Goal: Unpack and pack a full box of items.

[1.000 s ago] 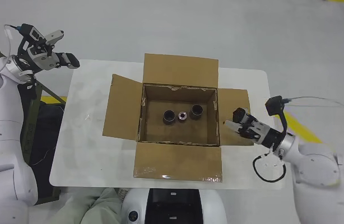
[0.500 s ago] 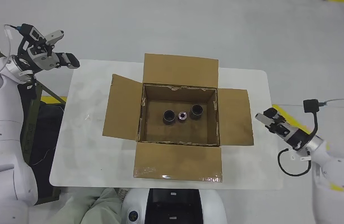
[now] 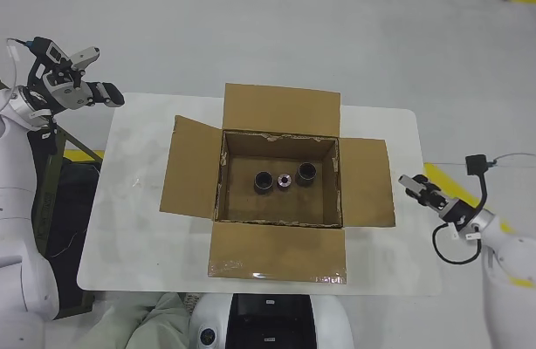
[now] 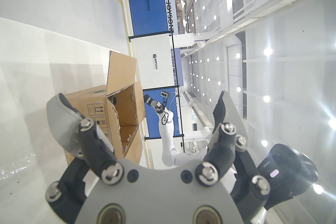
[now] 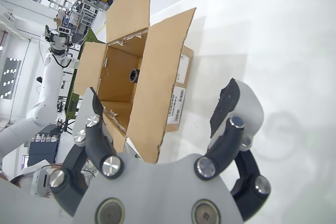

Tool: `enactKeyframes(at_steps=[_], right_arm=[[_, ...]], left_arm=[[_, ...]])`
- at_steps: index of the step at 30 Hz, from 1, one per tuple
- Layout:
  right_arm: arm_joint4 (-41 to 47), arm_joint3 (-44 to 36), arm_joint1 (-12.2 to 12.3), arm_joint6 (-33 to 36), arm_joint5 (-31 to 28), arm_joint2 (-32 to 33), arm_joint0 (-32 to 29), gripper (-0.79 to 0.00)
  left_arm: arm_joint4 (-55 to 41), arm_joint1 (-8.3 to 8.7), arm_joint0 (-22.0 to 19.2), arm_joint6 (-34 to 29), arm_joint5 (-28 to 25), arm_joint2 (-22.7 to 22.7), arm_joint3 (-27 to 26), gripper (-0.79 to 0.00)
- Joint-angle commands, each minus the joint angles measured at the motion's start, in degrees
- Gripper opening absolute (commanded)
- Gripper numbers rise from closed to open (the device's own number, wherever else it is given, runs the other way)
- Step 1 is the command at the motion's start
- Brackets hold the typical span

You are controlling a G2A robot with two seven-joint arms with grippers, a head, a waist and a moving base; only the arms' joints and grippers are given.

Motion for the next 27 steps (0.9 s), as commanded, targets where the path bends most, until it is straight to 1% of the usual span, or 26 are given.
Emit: enactKeyframes(at_steps=[1,9,14,18,27], right_arm=[[0.9,1.1,0.1,0.4,0.2,-0.6,0.5,0.0],[1.6,3.2,0.6,2.1,1.2,-4.6,2.5,0.0],[2.1,2.7,0.8,2.1,1.7,-6.7,2.9,0.0],[3.2,1.7,1.1,2.4,1.5,-7.0,2.7,0.0],[6.7,-2.0,1.9,3.7,1.2,-5.4,0.7,0.0]], left_arm=[[0.0,0.0,0.0,0.0,0.0,0.0,0.0,0.0],[0.0,0.0,0.0,0.0,0.0,0.0,0.0,0.0],[0.0,0.0,0.0,0.0,0.0,0.0,0.0,0.0],[0.0,0.0,0.0,0.0,0.0,0.0,0.0,0.0],[0.0,0.0,0.0,0.0,0.0,0.0,0.0,0.0]])
